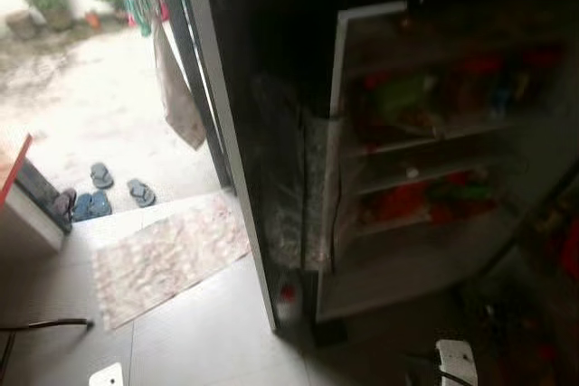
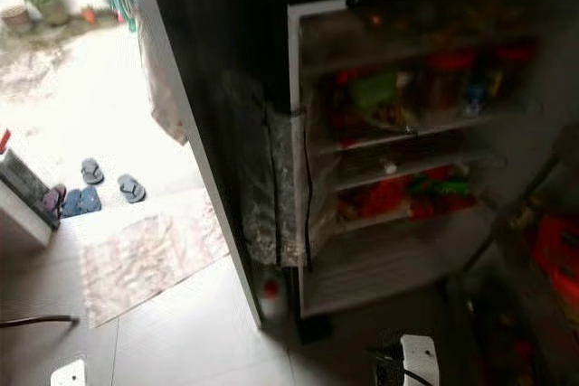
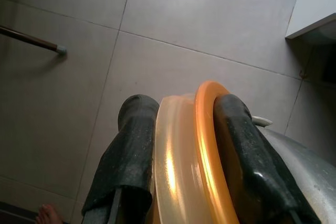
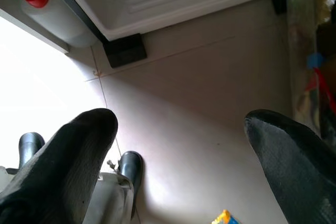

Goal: Restocking fridge

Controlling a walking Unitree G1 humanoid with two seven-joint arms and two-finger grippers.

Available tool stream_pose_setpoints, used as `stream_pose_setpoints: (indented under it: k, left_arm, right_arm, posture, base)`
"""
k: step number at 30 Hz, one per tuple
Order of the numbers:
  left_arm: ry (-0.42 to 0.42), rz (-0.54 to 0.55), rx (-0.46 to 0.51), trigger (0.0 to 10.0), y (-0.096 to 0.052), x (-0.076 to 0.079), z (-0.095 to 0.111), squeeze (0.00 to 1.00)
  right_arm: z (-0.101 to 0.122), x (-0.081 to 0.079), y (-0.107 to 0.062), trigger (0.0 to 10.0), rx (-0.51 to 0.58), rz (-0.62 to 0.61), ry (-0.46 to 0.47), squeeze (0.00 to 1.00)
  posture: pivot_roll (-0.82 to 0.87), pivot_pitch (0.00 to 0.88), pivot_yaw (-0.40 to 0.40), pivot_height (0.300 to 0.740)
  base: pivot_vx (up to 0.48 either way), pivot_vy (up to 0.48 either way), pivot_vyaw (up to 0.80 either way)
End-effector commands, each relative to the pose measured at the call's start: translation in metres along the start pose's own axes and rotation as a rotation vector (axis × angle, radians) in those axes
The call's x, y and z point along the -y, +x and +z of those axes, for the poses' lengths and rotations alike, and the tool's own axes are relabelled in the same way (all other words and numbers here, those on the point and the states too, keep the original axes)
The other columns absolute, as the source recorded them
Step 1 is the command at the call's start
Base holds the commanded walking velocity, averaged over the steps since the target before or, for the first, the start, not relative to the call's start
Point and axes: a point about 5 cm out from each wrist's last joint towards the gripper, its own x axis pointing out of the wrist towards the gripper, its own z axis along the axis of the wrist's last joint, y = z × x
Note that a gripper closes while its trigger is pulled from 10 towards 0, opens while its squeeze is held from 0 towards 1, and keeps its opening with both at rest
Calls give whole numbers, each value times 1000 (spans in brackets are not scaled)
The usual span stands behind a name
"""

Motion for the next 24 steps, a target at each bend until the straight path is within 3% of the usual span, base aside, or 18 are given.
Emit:
stream_pose_setpoints:
  k: [1, 17, 24]
  left_arm:
    - [3, -32, -26, 10000, 0, 9, -5, 0]
    - [-1, -32, -12, 10000, 1, 13, -1, 0]
    - [3, -32, -10, 10000, 1, 12, -2, 0]
  right_arm:
    - [1, 4, -1, 10000, 17, -15, 27, 0]
    - [-14, 26, -9, 10000, -45, -45, 13, 0]
    - [-13, 15, -6, 10000, -31, -30, 19, 0]
  posture:
    - [-115, 18, 52, 740]
    - [-101, 13, 37, 740]
    - [-98, 19, 43, 740]
  base:
    - [0, 0, 0]
    - [0, 0, 0]
    - [0, -123, 346]
